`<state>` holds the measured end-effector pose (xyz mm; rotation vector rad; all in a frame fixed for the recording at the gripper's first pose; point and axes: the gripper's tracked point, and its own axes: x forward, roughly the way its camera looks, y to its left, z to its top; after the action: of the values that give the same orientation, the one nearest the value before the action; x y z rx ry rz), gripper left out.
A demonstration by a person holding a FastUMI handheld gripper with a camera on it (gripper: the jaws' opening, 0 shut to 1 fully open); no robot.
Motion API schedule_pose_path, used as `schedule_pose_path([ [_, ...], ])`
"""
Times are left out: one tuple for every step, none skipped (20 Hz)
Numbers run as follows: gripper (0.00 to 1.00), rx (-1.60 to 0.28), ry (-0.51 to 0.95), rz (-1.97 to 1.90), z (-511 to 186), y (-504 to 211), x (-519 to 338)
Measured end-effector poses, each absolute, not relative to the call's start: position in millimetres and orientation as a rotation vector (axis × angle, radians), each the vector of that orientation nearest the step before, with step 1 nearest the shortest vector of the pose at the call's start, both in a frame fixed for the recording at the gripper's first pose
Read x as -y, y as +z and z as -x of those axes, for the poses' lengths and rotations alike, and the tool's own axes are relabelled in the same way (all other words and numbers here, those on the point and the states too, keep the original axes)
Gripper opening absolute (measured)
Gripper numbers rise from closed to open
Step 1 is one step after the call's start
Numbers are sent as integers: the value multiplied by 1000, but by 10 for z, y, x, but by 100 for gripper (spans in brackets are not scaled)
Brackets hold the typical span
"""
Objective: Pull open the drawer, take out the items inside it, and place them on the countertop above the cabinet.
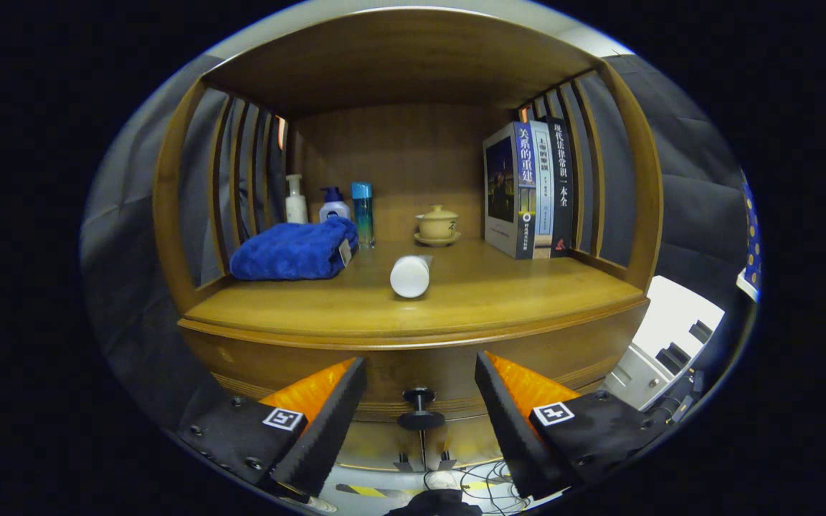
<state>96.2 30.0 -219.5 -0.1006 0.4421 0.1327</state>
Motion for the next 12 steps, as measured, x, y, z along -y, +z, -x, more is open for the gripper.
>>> schedule_pose_path([
  [100,-433,133,102,-908,-2079,-273],
  [100,-417,132,99,-870,-1939,-258],
  [100,-401,135,99,-842,-1793,-243],
  [100,-382,135,101,-815,-1627,-218],
  [100,-364,134,108,-794,-1469,-197],
  [100,-344,130,116,-778,-1301,-170],
  [100,-325,122,120,-767,-1142,-146],
  [100,-309,125,111,-739,-993,-161],
  [100,-296,135,92,-712,-863,-201],
  [100,-285,145,70,-672,-754,-229],
  [100,-273,151,57,-650,-648,-244],
  [100,-263,148,58,-625,-551,-226],
])
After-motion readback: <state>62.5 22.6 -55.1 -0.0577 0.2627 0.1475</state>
